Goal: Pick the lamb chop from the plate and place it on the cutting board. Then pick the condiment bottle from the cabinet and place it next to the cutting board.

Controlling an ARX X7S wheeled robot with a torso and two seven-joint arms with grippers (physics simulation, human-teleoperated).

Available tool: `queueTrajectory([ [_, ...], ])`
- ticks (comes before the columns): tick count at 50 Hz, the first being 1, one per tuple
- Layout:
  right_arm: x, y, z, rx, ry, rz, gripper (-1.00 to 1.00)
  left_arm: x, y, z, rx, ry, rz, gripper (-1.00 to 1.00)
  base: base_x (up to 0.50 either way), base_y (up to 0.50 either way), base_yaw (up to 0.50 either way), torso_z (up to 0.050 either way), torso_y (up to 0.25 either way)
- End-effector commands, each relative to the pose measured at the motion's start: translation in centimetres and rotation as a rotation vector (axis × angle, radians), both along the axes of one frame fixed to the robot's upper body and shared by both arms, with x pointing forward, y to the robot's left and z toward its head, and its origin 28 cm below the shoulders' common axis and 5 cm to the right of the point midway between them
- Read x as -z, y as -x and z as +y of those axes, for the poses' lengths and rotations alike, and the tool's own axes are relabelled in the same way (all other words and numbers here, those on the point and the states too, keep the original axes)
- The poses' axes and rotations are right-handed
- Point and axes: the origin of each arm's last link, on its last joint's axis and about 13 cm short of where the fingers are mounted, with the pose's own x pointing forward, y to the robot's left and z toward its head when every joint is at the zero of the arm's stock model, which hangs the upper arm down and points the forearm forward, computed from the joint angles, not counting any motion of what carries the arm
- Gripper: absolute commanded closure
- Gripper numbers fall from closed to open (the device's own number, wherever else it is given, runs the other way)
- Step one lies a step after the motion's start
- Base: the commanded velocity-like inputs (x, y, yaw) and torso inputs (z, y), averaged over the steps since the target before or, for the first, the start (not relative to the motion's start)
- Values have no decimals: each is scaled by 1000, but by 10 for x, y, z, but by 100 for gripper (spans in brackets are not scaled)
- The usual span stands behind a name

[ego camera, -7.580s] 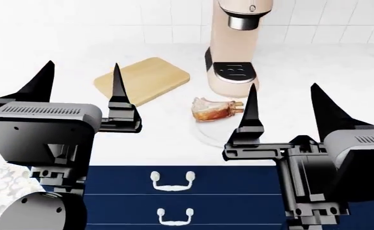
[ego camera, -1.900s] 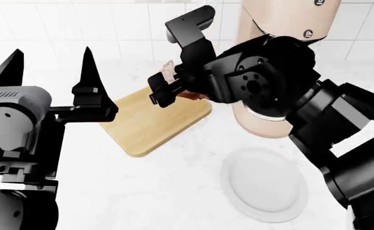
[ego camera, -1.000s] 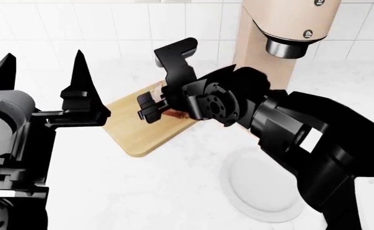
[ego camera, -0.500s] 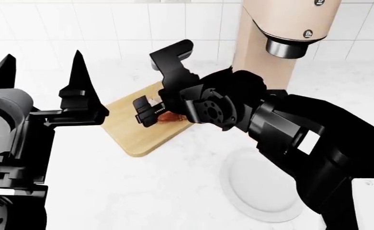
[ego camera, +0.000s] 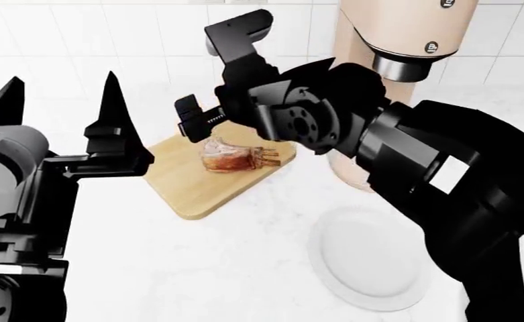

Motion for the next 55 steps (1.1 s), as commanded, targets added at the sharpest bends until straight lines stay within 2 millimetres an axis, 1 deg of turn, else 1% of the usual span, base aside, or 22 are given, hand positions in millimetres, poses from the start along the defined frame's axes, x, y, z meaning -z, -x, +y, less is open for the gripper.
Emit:
queueTrajectory([
  [1, -30, 1, -1, 17, -62, -77, -100, 1, 2, 0, -5, 0, -2, -100, 0, 0, 0, 0, 0],
  [5, -28, 10, -10, 36, -102, -89, -100, 2, 1, 0, -6, 5, -6, -100, 0, 0, 0, 0, 0],
  [9, -31, 22, -18, 50, -162, -110, -100, 2, 1, 0, -10, 9, -8, -100, 0, 0, 0, 0, 0],
  [14, -34, 39, -24, 61, -217, -135, -100, 1, -1, 4, -38, 27, 2, -100, 0, 0, 0, 0, 0],
  [18, -31, 54, -30, 61, -251, -144, -100, -2, -4, 9, -54, 82, 24, -100, 0, 0, 0, 0, 0],
  [19, -30, 58, -31, 62, -260, -144, -100, -10, -27, -2, -57, 94, 25, -100, 0, 0, 0, 0, 0],
  [20, -29, 61, -31, 61, -268, -142, -100, -19, -41, -10, -55, 104, 27, -100, 0, 0, 0, 0, 0],
  [22, -26, 67, -33, 58, -289, -139, -100, -32, -60, -20, -49, 123, 28, -100, 0, 0, 0, 0, 0],
  [25, -22, 76, -34, 53, -310, -135, -100, -44, -76, -25, -52, 134, 29, -100, 0, 0, 0, 0, 0],
  [29, -21, 85, -38, 54, -331, -140, -100, -52, -98, -25, -94, 162, 66, -100, 0, 0, 0, 0, 0],
  [33, -20, 97, -43, 63, -342, -162, -100, -65, -123, -26, -117, 161, 95, -100, 0, 0, 0, 0, 0],
  [37, -19, 110, -49, 81, -367, -186, -100, -77, -148, -28, -99, 155, 151, -100, 0, 0, 0, 0, 0],
  [42, -20, 128, -59, 114, -392, -236, -100, -93, -177, -28, -79, 154, 180, -100, 0, 0, 0, 0, 0],
  [45, -21, 137, -63, 132, -416, -263, -100, -95, -194, -27, -96, 127, 210, -100, 0, 0, 0, 0, 0],
  [49, -19, 147, -68, 144, -422, -298, -100, -92, -215, -25, -113, 80, 246, -100, 0, 0, 0, 0, 0],
  [53, -20, 156, -71, 156, -432, -328, -100, -88, -234, -23, -122, 60, 282, -100, 0, 0, 0, 0, 0],
  [55, -21, 161, -73, 164, -439, -341, -100, -87, -240, -22, -133, 53, 294, -100, 0, 0, 0, 0, 0],
])
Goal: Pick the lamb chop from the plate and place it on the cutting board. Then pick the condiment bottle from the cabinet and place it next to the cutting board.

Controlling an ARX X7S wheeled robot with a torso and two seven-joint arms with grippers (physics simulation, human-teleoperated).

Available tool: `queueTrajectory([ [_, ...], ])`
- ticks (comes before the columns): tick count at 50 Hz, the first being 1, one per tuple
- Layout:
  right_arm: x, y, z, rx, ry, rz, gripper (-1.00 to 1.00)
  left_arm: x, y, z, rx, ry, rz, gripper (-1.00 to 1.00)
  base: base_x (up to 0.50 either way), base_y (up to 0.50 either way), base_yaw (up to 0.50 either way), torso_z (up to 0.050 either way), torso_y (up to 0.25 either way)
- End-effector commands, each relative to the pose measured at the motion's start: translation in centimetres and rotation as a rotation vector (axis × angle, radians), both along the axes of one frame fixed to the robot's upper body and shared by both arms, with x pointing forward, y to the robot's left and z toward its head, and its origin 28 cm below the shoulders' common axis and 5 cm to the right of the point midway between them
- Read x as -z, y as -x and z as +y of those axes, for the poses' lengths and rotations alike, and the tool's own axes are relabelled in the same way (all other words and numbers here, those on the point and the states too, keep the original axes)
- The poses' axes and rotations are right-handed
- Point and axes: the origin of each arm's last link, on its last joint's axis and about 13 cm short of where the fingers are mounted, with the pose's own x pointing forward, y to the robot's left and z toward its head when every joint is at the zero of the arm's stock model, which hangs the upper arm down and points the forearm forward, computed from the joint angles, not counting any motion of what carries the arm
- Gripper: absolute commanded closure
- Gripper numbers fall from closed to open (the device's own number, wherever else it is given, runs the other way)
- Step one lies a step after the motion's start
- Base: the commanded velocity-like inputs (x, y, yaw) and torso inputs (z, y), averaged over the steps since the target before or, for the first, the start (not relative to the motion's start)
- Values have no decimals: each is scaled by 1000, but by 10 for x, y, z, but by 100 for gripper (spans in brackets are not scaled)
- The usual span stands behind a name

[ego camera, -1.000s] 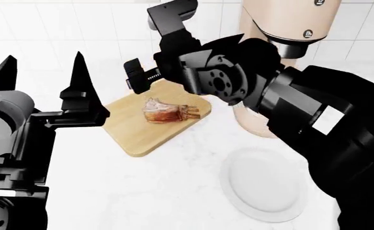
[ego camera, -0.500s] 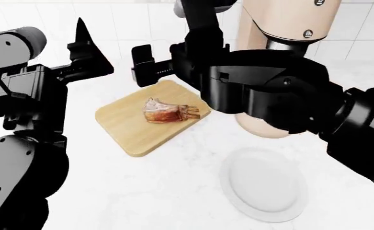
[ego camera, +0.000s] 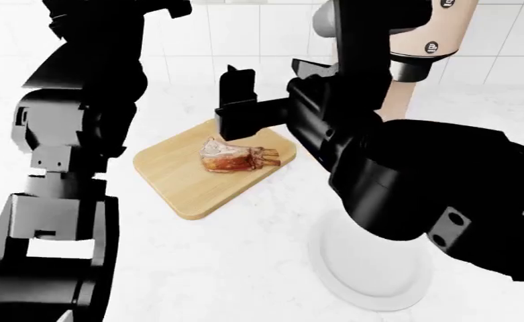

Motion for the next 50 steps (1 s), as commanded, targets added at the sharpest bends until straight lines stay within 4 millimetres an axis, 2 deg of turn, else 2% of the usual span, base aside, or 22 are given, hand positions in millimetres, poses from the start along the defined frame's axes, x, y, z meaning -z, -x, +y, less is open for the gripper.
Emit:
queueTrajectory([
  [1, -1, 32, -13, 53, -50, -76, -100, -2, -41, 3, -23, -81, 93, -100, 0, 0, 0, 0, 0],
  [6, -5, 42, -14, 65, -61, -110, -100, 3, -41, 8, -76, -116, 88, -100, 0, 0, 0, 0, 0],
  [10, -7, 50, -15, 64, -66, -129, -100, 15, -42, 9, -90, -157, 108, -100, 0, 0, 0, 0, 0],
  [18, -20, 66, -21, 136, -74, -213, -100, 41, -43, 14, -108, -89, 180, -100, 0, 0, 0, 0, 0],
  [32, -36, 82, -29, 236, -135, -326, -100, 65, -42, 13, 28, -10, 170, -100, 0, 0, 0, 0, 0],
  [50, -45, 99, -40, 302, -183, -444, -100, 57, -43, 16, 47, 35, 48, -100, 0, 0, 0, 0, 0],
])
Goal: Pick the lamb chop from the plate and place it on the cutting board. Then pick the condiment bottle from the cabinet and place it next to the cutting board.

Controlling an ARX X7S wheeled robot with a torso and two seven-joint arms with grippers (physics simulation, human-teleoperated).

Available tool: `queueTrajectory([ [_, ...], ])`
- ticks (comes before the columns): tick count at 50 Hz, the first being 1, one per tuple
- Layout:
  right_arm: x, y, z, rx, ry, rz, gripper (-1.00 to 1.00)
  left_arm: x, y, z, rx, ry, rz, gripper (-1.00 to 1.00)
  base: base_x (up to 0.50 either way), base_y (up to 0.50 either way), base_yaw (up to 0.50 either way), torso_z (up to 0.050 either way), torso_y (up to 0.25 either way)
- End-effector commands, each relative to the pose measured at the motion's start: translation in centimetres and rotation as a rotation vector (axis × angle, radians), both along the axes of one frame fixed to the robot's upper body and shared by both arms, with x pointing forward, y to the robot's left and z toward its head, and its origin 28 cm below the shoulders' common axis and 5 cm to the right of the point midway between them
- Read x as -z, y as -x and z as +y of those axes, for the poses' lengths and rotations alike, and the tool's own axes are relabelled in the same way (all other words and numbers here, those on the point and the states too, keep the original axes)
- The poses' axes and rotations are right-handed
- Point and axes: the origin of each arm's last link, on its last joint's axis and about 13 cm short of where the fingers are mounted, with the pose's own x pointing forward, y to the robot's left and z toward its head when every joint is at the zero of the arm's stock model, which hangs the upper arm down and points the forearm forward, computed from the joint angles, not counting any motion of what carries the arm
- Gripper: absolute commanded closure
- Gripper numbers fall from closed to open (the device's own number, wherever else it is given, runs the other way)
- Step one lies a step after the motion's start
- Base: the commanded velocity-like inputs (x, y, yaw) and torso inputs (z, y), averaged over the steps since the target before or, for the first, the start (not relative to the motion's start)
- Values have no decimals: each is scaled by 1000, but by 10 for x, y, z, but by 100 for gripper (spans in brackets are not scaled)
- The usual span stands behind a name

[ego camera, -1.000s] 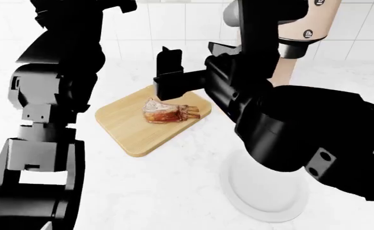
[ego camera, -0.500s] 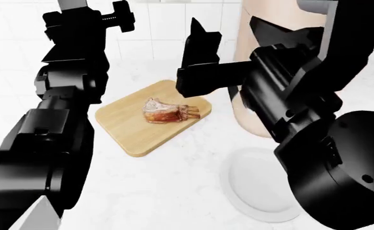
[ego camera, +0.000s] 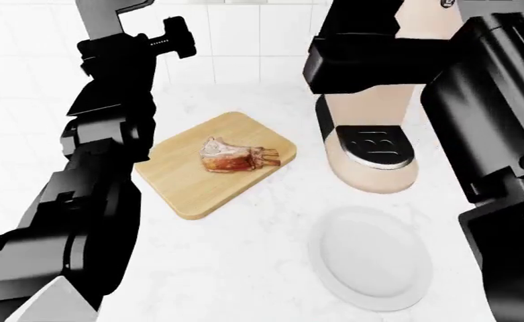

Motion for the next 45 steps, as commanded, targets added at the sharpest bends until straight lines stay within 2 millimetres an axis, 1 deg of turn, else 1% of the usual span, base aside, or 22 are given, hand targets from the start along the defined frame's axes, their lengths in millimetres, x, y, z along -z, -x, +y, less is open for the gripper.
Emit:
queueTrajectory([
  [1, -6, 12, -9, 55, -32, -77, -100, -1, 0, 1, 4, 7, -68, -100, 0, 0, 0, 0, 0],
  [6, -16, 20, -19, 107, -52, -125, -100, -1, 0, 1, 0, 9, -77, -100, 0, 0, 0, 0, 0],
  [9, -23, 30, -24, 134, -61, -171, -100, -1, 0, 1, 0, 8, -77, -100, 0, 0, 0, 0, 0],
  [13, -27, 37, -28, 150, -71, -211, -100, -2, 0, 2, -8, 8, -79, -100, 208, 0, 0, 0, 0],
  [40, -25, 39, -27, 130, -66, -232, -100, -2, -1, 1, 0, 9, -88, -100, 500, 0, 0, 0, 1],
  [45, -25, 42, -27, 130, -67, -248, -100, -2, -1, 1, 2, 7, -88, -100, 500, 0, 0, 0, 0],
])
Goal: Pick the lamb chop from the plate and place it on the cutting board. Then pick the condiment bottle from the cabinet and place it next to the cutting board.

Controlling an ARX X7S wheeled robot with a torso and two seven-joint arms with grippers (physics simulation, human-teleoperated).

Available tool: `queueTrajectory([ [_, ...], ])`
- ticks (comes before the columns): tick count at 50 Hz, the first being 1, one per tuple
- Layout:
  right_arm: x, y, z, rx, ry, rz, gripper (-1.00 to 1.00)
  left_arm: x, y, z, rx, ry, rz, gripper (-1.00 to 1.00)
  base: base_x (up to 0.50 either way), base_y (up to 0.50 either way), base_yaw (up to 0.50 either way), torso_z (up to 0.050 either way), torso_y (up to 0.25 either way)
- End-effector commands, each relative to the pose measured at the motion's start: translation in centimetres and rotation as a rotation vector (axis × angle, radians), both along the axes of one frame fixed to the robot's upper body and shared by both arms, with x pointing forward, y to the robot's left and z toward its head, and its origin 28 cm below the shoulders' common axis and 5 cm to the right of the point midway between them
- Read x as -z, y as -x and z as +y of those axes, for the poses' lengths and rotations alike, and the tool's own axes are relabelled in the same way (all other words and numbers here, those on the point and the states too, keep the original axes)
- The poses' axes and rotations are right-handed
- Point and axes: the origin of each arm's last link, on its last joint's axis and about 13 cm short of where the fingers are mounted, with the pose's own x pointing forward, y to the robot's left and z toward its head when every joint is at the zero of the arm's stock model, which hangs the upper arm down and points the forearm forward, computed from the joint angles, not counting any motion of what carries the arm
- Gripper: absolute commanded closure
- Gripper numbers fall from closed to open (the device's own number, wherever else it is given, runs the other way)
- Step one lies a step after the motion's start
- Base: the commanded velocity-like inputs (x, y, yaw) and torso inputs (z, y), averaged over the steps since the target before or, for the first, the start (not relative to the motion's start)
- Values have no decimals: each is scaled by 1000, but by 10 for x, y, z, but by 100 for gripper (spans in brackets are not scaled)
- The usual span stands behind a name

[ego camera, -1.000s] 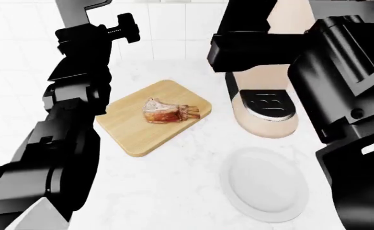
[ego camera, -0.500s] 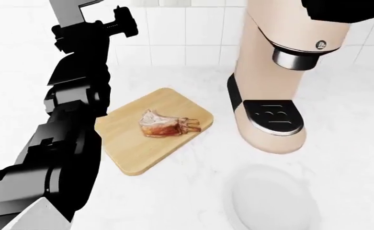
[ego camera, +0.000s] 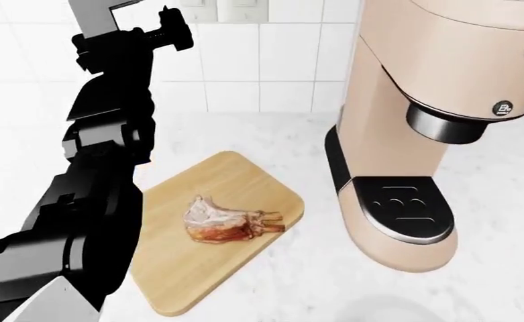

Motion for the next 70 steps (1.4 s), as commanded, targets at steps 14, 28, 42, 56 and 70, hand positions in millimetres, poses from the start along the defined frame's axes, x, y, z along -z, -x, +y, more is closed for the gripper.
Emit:
queueTrajectory([
  [14, -26, -5, -5, 67, -47, 10, -100, 0, 0, 0, 3, 0, -1, -100, 154, 0, 0, 0, 0],
  [28, -52, 11, 15, 77, 59, -32, -100, 0, 0, 0, 2, -3, 7, -100, 0, 0, 0, 0, 0],
  [42, -51, 37, 22, 43, 60, -92, -100, 0, 0, 0, 1, -2, 7, -100, 0, 0, 0, 0, 0],
  [56, -85, 35, 22, 102, 90, -133, -100, 1, 0, -1, 3, -18, 9, -100, 0, 0, 0, 0, 0],
  [70, -134, 7, 34, 78, 141, -132, -100, 1, 0, -2, 7, -27, 12, -100, 0, 0, 0, 0, 0],
])
